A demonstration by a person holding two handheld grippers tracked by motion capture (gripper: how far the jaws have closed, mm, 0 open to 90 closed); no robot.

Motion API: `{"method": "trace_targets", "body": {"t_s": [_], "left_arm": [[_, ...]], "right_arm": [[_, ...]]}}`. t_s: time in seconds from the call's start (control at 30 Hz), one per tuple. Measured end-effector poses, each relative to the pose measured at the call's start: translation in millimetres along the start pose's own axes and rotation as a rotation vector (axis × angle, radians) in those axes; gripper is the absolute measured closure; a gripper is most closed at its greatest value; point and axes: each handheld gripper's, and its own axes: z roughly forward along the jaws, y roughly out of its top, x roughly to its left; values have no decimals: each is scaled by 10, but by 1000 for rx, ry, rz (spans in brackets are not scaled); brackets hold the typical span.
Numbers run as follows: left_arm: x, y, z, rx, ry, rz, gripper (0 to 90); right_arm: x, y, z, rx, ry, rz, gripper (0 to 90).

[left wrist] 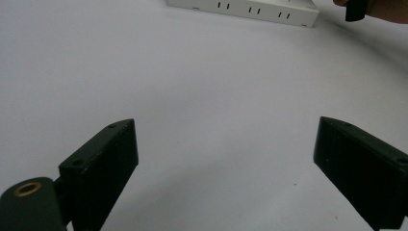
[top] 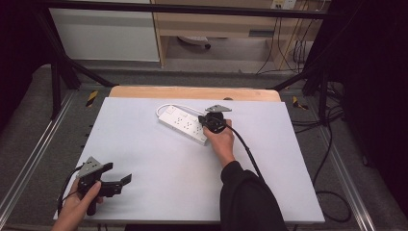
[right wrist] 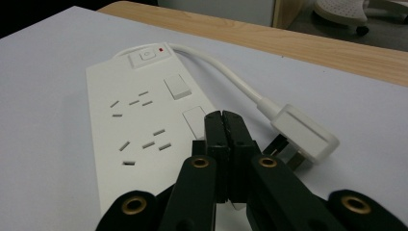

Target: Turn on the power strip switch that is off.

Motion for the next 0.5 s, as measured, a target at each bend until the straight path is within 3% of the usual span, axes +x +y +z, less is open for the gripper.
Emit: {"method": "trace_targets", "body": {"t_s": [0.27, 0.5], "left_arm": [[0, -1, 2, 1, 2, 0, 82], [-1, -3, 3, 3, 2, 1, 82]], "right_arm": [[-29, 51, -80, 1, 7, -32, 884], [-39, 96, -137, -7, 8, -21, 810]]}}
